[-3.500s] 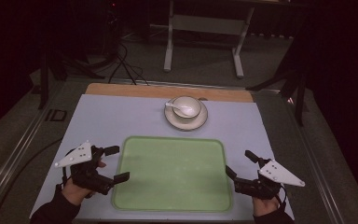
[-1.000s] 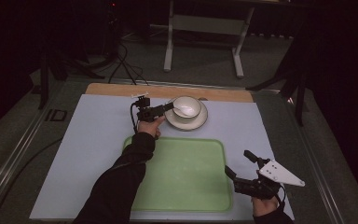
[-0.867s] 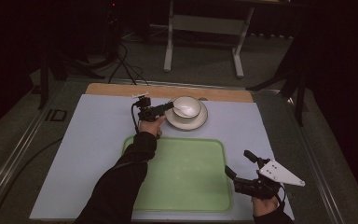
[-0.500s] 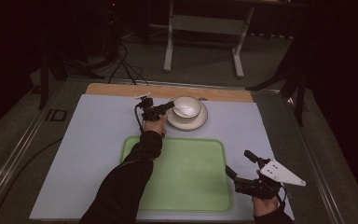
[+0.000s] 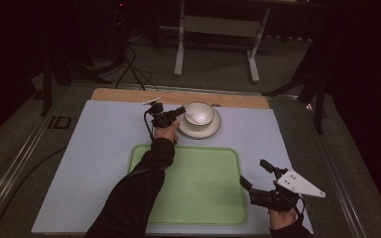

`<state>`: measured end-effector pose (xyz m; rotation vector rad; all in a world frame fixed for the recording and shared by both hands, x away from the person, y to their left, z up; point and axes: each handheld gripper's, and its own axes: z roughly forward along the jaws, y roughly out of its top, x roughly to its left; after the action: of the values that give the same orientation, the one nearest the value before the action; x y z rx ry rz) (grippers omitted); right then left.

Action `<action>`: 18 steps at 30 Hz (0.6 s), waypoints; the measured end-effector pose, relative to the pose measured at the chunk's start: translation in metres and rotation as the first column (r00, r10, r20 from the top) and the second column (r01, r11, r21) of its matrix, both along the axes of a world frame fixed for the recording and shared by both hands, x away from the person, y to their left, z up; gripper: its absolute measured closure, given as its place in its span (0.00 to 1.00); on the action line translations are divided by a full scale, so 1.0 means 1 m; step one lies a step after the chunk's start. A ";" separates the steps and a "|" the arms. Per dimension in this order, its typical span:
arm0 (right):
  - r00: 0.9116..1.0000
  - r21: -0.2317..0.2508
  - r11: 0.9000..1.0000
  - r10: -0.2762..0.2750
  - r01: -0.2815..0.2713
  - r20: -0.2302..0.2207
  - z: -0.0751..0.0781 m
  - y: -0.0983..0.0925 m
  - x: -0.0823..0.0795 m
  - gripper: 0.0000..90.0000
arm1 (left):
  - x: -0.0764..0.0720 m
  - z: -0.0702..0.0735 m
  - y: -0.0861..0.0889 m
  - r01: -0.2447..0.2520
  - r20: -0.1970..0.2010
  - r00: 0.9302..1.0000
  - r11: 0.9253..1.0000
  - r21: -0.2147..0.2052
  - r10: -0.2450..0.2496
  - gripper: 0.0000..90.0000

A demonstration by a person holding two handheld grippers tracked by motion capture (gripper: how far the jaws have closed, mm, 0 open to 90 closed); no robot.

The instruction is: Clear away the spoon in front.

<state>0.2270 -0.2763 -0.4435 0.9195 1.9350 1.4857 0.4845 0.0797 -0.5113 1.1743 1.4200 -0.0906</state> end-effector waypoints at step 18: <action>1.000 0.002 1.000 -0.001 0.001 -0.001 0.000 0.000 0.000 0.14 | -0.009 0.033 0.002 0.043 0.082 0.996 0.997 0.058 -0.048 0.95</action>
<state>0.2272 -0.2762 -0.4434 0.9223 1.9336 1.4874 0.4758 0.0813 -0.4780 1.2431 1.3307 -0.0332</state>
